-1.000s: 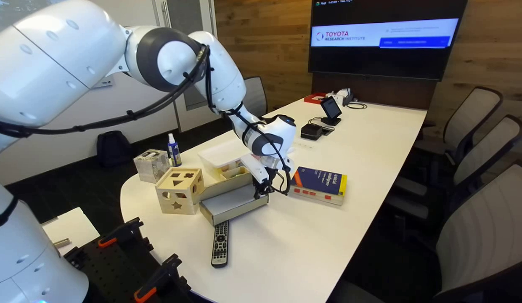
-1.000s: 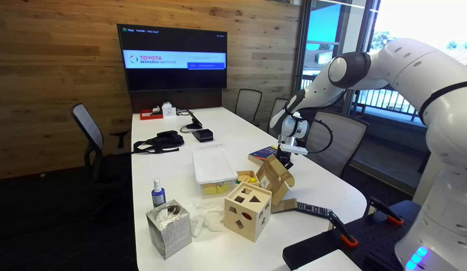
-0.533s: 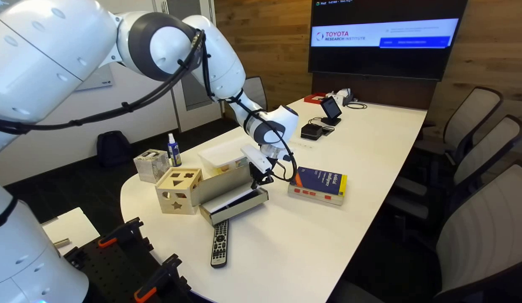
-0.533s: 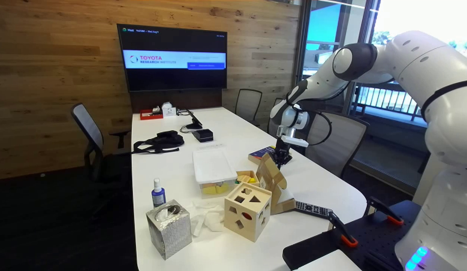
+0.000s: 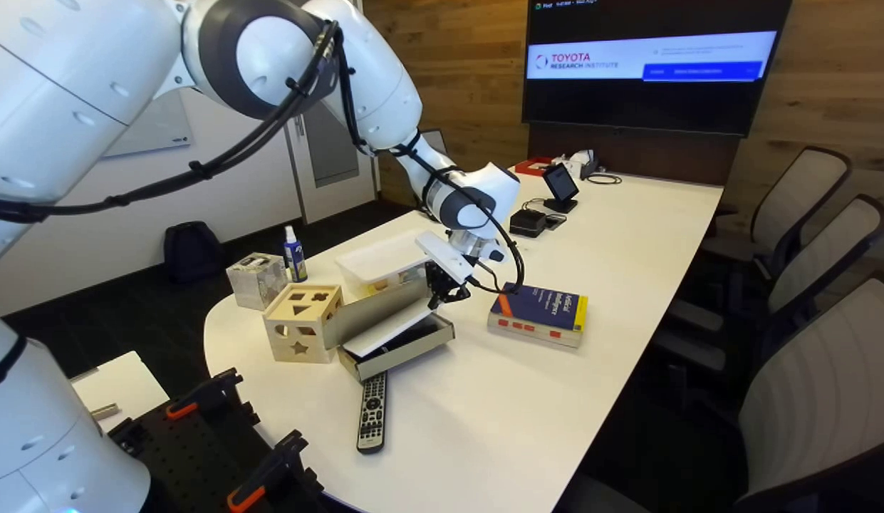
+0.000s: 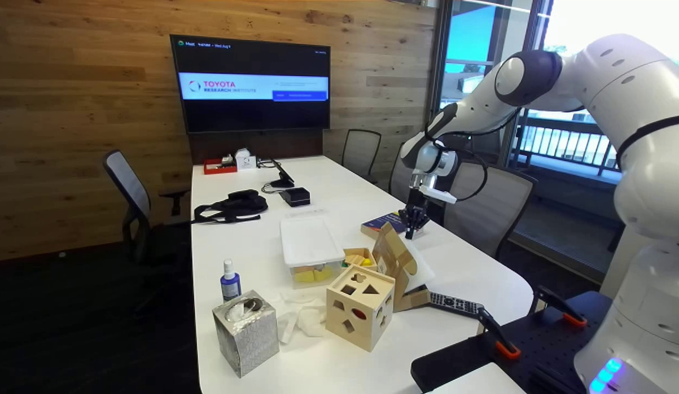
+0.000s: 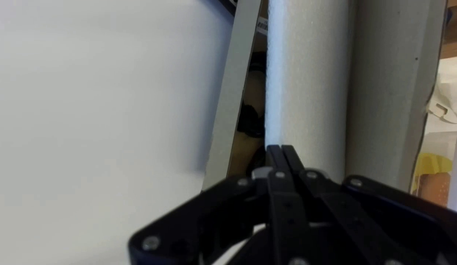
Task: Take the packing foam out of the cardboard box
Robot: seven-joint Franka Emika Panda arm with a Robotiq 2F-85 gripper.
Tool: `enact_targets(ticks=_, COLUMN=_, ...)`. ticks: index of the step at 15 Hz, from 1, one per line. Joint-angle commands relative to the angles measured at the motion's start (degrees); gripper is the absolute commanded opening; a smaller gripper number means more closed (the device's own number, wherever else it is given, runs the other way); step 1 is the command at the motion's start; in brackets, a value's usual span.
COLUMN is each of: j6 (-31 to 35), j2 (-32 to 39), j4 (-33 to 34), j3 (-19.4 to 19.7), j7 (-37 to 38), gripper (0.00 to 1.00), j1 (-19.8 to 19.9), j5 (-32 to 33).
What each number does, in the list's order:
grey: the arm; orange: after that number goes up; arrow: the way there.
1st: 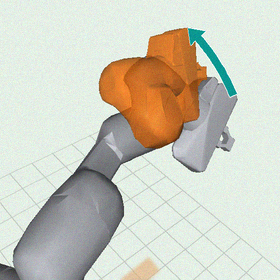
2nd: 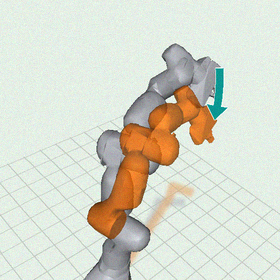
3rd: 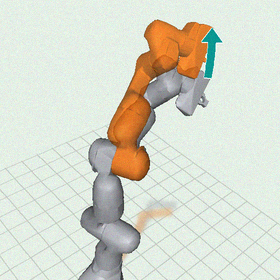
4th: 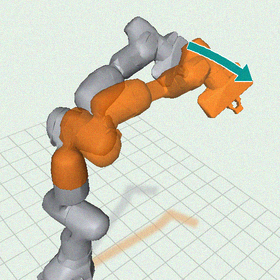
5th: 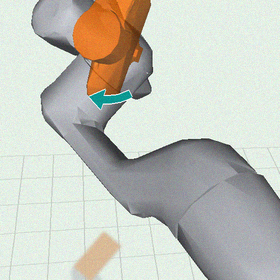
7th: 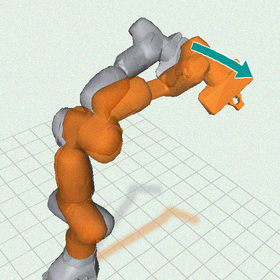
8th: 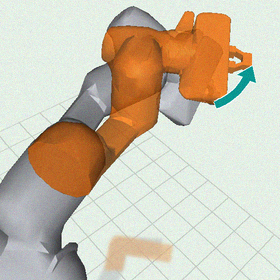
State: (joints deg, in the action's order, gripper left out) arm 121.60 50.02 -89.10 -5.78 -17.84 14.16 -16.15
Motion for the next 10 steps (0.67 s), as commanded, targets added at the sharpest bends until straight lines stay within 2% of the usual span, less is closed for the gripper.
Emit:
enact_targets(ticks=1, j6=1.83, j2=-6.43, j4=-6.85, j3=-0.12, j7=-1.64, gripper=0.01, j1=2.8, j5=-2.86)
enact_targets(ticks=5, j6=2.86, j2=-9.72, j4=-9.59, j3=1.05, j7=-1.75, gripper=0.01, j1=7.26, j5=-7.67)
enact_targets(ticks=10, j6=1.46, j2=-7.36, j4=-6.03, j3=3.5, j7=-1.17, gripper=0.01, j1=10.83, j5=-10.12)
